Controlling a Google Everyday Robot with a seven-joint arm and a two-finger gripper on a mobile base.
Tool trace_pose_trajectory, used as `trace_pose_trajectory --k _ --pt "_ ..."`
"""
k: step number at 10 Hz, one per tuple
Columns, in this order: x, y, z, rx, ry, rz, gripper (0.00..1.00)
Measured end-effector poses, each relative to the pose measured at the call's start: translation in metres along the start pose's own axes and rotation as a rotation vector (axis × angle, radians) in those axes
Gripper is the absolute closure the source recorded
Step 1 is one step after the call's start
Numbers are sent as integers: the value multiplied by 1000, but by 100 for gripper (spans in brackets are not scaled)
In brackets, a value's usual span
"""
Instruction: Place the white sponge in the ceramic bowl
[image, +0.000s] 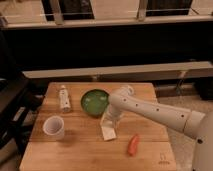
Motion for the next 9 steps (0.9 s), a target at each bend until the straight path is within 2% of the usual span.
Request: trace_pose_trajectory --k 1,2,4,5,7,8,9 --pt "0 0 0 16 12 -1 100" --pt "-1 2 -6 62 42 1 100" --pt "-3 2 -26 123 85 0 100" --pt "-3 1 -51 185 124 -1 100" --pt "-2 0 -92 274 178 4 100" --pt "0 -1 -117 315 221 12 100" --pt "5 -1 -144 349 284 28 100"
